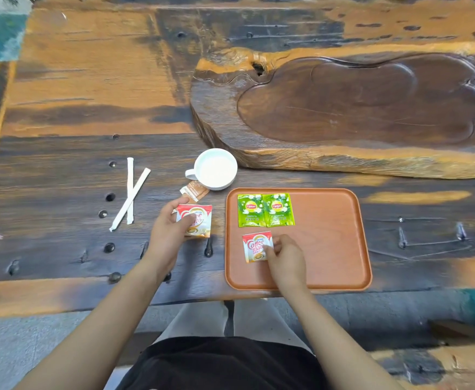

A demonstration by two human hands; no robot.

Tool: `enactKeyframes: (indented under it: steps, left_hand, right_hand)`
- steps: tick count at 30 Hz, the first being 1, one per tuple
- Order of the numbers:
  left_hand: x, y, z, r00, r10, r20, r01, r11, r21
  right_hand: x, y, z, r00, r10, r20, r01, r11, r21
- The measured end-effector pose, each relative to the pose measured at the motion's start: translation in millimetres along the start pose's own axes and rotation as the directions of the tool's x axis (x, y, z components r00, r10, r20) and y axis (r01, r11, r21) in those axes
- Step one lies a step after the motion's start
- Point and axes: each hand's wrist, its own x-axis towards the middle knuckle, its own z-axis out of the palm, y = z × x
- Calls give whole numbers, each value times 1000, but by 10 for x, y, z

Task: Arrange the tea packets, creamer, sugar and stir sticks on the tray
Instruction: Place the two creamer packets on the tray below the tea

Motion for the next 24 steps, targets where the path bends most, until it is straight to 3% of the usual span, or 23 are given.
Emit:
enactKeyframes:
  steps: [2, 4, 6, 8, 24]
  left_hand:
    - [-19, -15, 16, 1000, 1, -10, -1, 1000, 4]
    - [-34, -36, 32, 1000, -1, -13, 1, 1000, 2]
    - [-50, -59, 52, 1000, -16, -10, 16, 1000, 3]
    - [-64, -79, 78, 1000, -23, 0, 23, 1000, 14]
    - [-117, -170, 219, 999, -30, 22, 28, 995, 93]
  right_hand:
    - [-17, 24, -3, 997, -72, -37, 65, 986, -151]
    - [-39, 52, -15, 971, -234, -47, 215, 942, -257]
    - [-49, 83, -6, 915, -402, 36, 393, 867, -306]
    - [-44, 117, 28, 878, -460, 131, 476, 818, -322]
    - [-75, 100, 140, 894, -432, 116, 446, 883, -148]
